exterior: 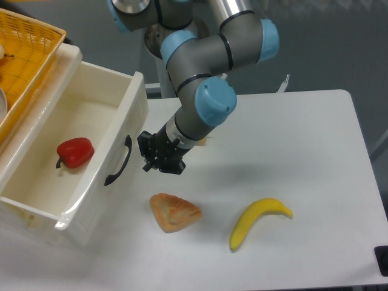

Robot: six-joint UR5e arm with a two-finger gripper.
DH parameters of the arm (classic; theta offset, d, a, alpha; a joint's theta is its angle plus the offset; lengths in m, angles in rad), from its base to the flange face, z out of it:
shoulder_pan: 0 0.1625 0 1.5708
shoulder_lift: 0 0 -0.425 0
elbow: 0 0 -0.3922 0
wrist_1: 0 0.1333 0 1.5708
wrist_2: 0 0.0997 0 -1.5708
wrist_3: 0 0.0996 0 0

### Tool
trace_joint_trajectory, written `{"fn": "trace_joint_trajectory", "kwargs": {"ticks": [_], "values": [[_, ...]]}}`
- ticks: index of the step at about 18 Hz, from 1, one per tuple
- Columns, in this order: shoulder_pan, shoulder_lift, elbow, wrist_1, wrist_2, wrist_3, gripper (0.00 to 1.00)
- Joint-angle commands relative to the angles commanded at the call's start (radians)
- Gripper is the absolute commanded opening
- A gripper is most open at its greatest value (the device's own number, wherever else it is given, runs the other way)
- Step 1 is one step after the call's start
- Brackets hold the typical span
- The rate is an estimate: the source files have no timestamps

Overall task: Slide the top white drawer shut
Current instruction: 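Move the gripper toward the open drawer's black handle, then press the gripper against the drawer front beside the handle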

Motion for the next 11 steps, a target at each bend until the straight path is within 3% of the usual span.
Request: {"fn": "trace_joint_trajectory", "kwargs": {"ticks": [11], "values": [[-0.018, 0.018, 0.0, -0.031, -0.017, 0.006, 0.0]]}}
